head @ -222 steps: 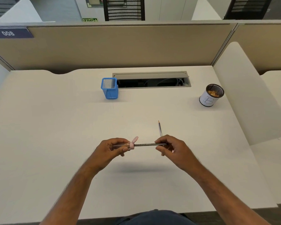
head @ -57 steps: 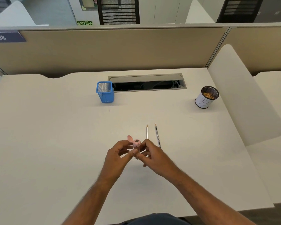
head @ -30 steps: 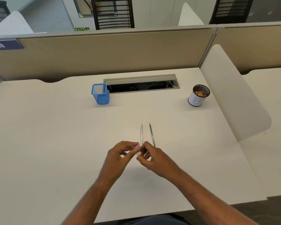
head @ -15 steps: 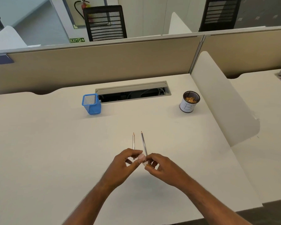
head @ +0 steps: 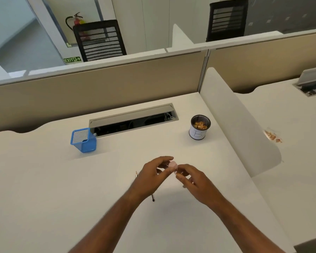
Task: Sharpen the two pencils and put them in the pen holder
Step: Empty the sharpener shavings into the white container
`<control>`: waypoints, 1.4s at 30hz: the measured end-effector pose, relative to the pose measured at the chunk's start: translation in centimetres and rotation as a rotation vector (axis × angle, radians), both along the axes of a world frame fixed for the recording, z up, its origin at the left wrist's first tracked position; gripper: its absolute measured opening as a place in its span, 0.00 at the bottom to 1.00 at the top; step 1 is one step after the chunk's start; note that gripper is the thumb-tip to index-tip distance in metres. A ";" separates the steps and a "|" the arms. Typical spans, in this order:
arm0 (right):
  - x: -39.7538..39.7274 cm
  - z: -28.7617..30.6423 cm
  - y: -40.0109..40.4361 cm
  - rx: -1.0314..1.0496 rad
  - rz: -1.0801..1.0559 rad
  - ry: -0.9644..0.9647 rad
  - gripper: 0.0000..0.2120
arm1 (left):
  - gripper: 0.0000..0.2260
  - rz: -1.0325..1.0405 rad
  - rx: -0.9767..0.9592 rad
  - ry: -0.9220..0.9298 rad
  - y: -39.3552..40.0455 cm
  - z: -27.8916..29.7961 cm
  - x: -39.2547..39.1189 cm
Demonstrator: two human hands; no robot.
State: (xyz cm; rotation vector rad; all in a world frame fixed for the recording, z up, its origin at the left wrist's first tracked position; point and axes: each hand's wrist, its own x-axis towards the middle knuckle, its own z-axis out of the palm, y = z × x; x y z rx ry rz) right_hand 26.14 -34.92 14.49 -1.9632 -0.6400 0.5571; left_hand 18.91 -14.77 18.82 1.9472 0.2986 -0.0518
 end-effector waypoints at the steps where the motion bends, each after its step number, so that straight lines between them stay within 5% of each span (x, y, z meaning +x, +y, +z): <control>1: 1.2 0.0 -0.2 0.007 -0.024 0.010 0.08 | 0.16 -0.024 0.011 -0.011 -0.3 0.2 1.6; 19: 19.0 1.4 -1.4 0.125 -0.324 -0.082 0.13 | 0.14 -0.224 -0.186 -0.068 -2.6 0.7 24.2; 42: 24.2 -0.8 -3.6 0.047 -0.286 -0.026 0.13 | 0.12 -0.117 -0.325 -0.027 -4.3 -2.7 28.5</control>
